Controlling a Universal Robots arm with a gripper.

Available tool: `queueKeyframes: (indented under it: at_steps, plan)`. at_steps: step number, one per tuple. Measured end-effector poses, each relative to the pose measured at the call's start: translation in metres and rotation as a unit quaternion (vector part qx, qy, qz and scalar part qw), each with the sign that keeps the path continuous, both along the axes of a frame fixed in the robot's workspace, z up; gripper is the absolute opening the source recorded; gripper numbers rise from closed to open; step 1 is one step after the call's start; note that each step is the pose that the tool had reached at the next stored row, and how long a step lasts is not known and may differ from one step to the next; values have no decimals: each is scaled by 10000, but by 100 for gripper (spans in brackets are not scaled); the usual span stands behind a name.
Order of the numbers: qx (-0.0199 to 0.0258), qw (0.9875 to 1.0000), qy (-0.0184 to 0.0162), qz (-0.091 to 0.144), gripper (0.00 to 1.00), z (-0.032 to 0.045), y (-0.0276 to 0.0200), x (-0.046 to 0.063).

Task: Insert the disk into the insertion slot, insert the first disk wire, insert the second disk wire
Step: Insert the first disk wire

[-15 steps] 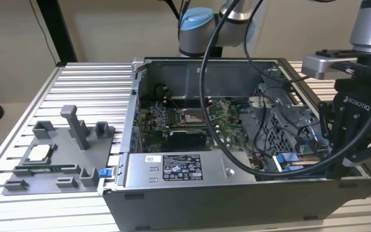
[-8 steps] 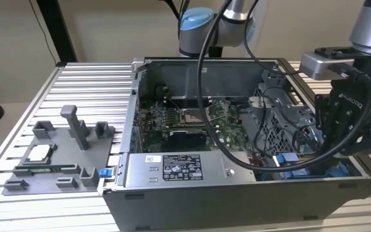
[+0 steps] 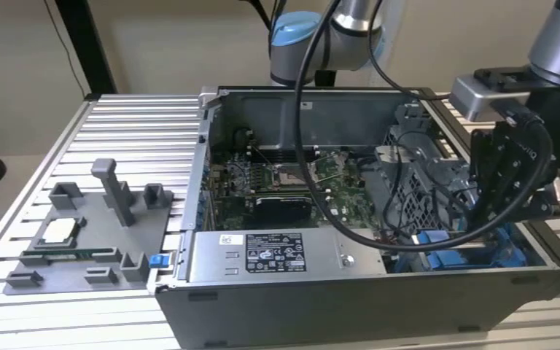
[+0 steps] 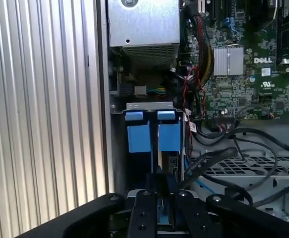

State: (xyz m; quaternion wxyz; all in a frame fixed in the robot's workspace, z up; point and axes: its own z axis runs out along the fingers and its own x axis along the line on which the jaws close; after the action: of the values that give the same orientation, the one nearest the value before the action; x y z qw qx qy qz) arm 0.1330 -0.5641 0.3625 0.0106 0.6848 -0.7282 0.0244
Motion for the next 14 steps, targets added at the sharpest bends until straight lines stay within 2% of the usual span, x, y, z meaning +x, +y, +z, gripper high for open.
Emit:
queueKeyframes:
  at_steps: [3,5,6,7,8,9,14]
  plan:
    - [277,9996,-28,0,0,0,0,7]
    - [461,9989,-33,-1,0,0,0,36]
    - [546,9985,-33,-1,0,0,0,62]
    - [611,9981,-33,-2,0,0,0,98]
    - [647,9979,-33,-1,0,0,-2,137]
    - [664,9978,-32,-1,0,0,-3,168]
    - [665,9978,-32,-1,0,0,-2,178]
